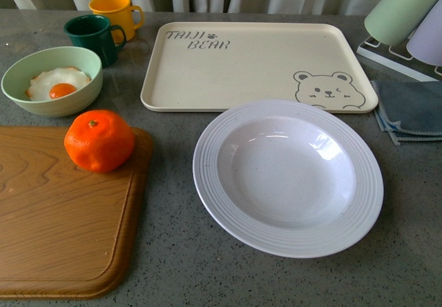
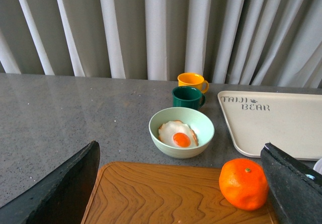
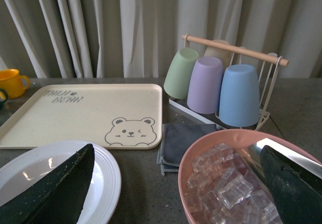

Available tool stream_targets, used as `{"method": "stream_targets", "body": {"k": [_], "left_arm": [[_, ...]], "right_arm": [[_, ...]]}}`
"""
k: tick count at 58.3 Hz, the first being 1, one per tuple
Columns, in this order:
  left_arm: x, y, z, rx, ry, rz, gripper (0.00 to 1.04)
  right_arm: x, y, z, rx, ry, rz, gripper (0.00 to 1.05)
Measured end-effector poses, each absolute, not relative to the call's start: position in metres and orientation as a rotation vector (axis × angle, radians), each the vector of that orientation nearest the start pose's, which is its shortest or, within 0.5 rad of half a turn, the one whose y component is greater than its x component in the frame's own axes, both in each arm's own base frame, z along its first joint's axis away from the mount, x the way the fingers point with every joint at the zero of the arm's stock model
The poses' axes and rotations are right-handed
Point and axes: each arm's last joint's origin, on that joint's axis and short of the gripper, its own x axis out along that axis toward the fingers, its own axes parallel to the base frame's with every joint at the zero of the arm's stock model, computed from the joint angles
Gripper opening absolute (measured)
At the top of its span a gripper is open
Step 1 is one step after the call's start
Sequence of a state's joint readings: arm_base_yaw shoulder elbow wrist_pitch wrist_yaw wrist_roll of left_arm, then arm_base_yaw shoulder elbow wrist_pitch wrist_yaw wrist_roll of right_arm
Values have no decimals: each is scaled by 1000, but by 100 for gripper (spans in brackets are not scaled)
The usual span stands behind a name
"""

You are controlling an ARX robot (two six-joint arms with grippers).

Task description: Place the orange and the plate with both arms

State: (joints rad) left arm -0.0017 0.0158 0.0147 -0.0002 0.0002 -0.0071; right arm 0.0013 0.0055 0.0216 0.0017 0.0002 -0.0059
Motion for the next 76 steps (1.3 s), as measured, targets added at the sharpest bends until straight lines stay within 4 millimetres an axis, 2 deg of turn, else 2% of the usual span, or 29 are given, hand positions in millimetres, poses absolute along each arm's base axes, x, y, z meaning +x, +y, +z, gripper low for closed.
{"method": "stream_targets", "body": {"k": [48, 53, 55, 59, 62, 69, 76], "left_arm": [[98, 0, 167, -7, 4, -7, 96], [100, -2, 168, -124, 247, -163, 96], [106, -5, 169, -176, 343, -225, 96], [118, -10, 171, -186, 384, -249, 96], [134, -15, 174, -190, 382, -253, 96], [188, -36, 172, -185, 351, -258, 96], [217, -57, 158, -161, 392, -299, 96]], "right_arm": [[97, 0, 171, -6, -18, 1, 96], [97, 0, 171, -6, -18, 1, 96], [97, 0, 171, -6, -18, 2, 96], [97, 0, 171, -6, -18, 2, 96], [97, 0, 171, -6, -17, 1, 96], [97, 0, 171, -6, -18, 2, 96], [97, 0, 171, -6, -18, 2, 96]]}}
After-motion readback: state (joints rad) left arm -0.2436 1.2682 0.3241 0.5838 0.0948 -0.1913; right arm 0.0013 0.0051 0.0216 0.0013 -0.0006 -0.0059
